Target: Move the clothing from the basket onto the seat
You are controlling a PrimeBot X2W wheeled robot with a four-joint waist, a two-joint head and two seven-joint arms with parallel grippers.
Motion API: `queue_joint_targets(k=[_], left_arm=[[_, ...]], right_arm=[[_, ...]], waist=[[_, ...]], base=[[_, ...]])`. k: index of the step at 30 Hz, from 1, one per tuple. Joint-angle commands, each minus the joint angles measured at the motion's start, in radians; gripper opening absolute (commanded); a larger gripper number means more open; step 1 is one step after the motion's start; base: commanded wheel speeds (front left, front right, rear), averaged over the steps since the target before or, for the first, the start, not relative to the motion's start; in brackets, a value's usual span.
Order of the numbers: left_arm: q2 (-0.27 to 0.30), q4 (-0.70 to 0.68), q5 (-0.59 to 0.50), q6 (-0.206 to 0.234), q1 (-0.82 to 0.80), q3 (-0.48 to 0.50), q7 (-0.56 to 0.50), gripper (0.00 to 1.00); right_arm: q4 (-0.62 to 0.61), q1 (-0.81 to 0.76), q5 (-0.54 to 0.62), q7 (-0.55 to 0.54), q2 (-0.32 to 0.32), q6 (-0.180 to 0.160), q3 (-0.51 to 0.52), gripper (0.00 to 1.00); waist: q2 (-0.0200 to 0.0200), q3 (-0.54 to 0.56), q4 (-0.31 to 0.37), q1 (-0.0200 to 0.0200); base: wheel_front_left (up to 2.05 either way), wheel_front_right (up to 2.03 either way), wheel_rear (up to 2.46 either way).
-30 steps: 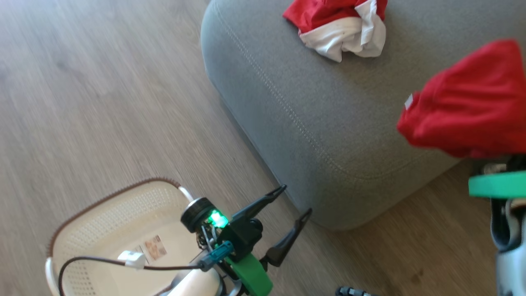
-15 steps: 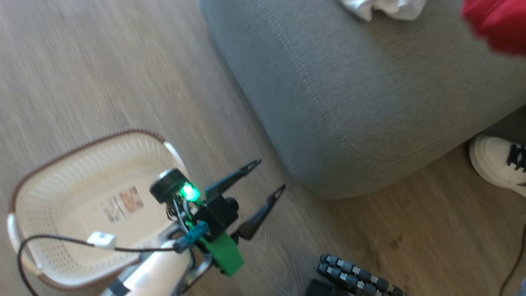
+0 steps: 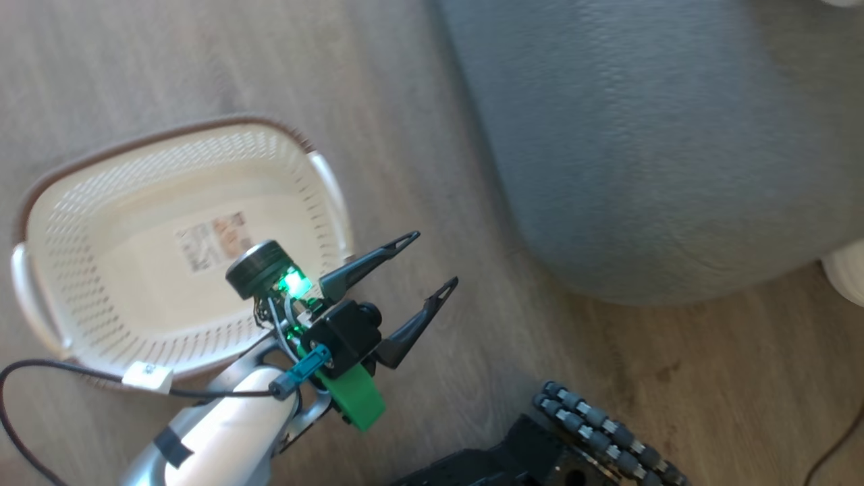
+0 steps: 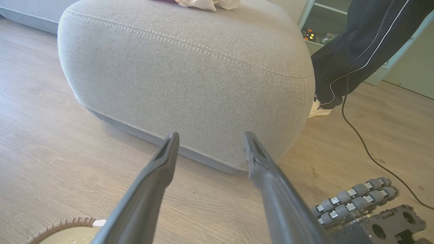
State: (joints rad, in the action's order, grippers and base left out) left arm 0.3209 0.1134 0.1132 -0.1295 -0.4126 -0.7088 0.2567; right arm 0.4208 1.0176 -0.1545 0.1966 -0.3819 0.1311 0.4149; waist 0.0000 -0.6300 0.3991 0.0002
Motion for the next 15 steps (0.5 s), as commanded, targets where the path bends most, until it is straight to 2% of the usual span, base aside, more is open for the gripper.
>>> queue_joint_targets(k=[1,9,15], left_arm=[[-0.004,-0.036,0.002,-0.001,-0.024,0.025,0.005,1.00],[-0.019,-0.049,-0.002,-0.001,-0.061,0.049,0.005,1.00],[-0.023,-0.054,-0.010,-0.001,-0.082,0.065,0.005,1.00]], right_arm=[[-0.008,0.053,0.022,-0.010,-0.056,0.000,0.016,0.00],[0.139,0.247,0.133,-0.042,-0.136,0.000,0.020,0.00],[0.270,0.342,0.271,-0.093,-0.153,0.000,0.113,0.00]], waist=[[0.0000,-0.039,-0.058,-0.0002],[0.0000,-0.115,-0.155,-0.0002],[0.0000,-0.169,-0.206,-0.0002]], base=[[0.00,0.00,0.00],[0.00,0.00,0.00],[0.00,0.00,0.00]])
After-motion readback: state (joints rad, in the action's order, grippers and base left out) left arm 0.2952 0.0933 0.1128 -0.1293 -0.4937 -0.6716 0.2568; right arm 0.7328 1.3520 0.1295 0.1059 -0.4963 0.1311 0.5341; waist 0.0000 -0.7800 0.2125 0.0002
